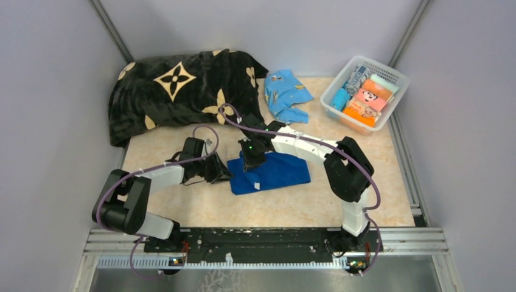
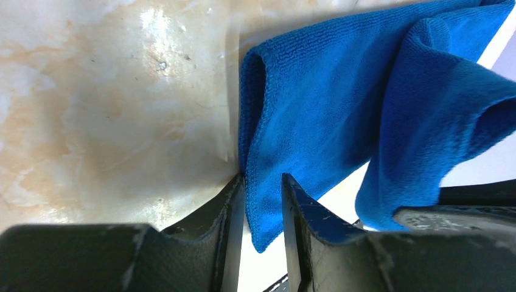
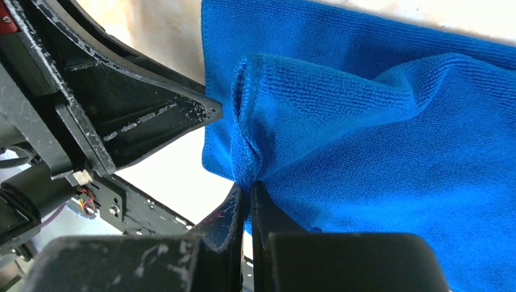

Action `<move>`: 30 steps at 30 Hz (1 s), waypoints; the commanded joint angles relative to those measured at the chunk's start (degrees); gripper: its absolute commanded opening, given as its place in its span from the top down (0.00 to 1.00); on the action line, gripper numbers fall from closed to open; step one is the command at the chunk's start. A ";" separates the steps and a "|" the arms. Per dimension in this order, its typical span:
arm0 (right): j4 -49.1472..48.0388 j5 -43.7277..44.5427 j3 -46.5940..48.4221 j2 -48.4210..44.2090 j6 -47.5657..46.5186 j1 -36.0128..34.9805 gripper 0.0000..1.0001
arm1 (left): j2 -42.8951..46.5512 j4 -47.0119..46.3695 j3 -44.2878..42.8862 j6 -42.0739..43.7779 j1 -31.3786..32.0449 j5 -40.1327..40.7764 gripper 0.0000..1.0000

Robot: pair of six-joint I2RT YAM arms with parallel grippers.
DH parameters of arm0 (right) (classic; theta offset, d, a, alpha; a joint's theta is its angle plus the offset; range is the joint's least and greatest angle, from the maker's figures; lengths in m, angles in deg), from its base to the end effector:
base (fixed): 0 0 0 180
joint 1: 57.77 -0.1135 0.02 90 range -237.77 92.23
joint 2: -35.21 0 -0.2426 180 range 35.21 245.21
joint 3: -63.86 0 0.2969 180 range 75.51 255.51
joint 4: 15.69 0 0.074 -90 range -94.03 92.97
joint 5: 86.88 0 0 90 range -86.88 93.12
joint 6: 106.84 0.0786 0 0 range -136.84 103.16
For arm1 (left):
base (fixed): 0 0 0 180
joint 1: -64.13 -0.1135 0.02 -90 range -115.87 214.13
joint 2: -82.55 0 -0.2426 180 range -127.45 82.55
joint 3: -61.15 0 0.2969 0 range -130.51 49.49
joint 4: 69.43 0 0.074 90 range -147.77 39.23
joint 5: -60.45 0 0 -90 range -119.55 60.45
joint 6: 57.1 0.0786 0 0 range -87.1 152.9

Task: Roll the towels
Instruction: Fold the towel at the center of the board.

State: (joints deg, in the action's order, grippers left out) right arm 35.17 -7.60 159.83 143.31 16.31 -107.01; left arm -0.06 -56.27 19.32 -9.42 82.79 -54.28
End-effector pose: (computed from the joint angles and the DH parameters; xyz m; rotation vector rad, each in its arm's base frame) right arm 0.2855 0.3537 0.1470 -0.4603 2.8000 0.6490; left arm 0.2729 -0.1269 0.0426 -0.3592 2.6402 -0.9410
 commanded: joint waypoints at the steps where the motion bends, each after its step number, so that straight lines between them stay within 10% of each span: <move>1: -0.60 0.03 4.23 1.47 1.75 -1.55 1.00 | -1.45 0.41 1.49 0.40 1.01 1.85 0.65; 30: -10.22 -4.10 2.71 5.78 9.54 -2.20 1.00 | -1.42 0.88 2.11 0.12 3.17 4.88 0.74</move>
State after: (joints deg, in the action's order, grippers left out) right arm 29.38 -9.94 161.88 149.43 23.96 -108.41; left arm -0.27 -57.72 19.87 -9.99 85.13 -52.69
